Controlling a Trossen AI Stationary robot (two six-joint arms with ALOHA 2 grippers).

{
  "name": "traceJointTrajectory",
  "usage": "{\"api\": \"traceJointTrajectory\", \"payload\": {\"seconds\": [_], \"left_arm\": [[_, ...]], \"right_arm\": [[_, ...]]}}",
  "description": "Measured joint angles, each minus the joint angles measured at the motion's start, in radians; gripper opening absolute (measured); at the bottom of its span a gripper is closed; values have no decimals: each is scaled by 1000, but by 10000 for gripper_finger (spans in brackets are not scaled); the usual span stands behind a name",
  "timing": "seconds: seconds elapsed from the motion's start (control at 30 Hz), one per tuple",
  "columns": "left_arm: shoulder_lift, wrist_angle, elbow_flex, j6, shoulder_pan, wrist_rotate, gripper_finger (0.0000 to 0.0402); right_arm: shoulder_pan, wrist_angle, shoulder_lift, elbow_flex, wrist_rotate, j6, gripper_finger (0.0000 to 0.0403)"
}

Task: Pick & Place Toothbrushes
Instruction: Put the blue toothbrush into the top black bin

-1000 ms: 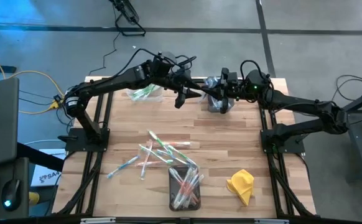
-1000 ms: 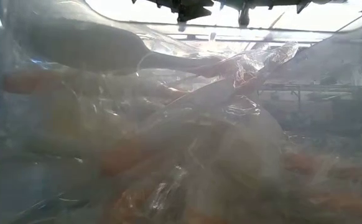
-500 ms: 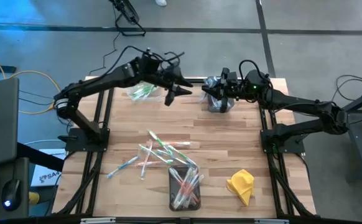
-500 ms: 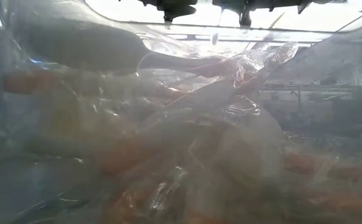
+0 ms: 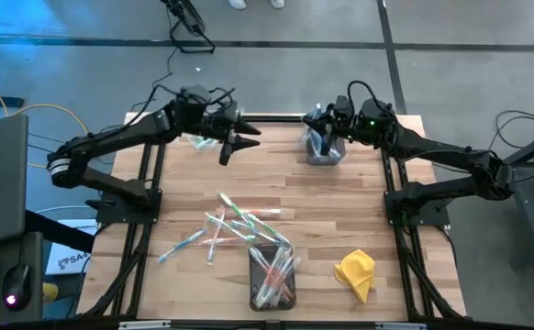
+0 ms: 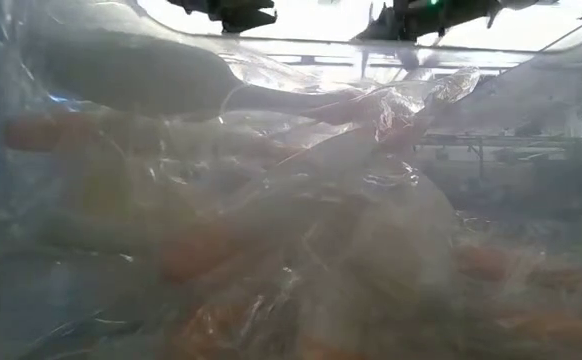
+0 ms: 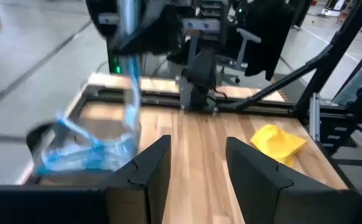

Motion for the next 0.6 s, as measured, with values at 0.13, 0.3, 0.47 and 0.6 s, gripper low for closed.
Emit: {"api": "traceJointTrajectory", "payload": {"seconds": [0.13,0.3,0.47,0.6], "left_arm": [[-76,11,-83,-36,-1,-19,151],[-125,8,-139,-70,-1,-34,151],[-128,24,-140,-85,-1,-36,151],[-128,28,-140,-87,-1,-36,151]], "right_arm": [[-19,-124,0,0,108,30,13],[-51,-253,0,0,215,93,13],[-89,-327,7,0,296,141,13],[-119,-359,44,0,330,186,13]]}}
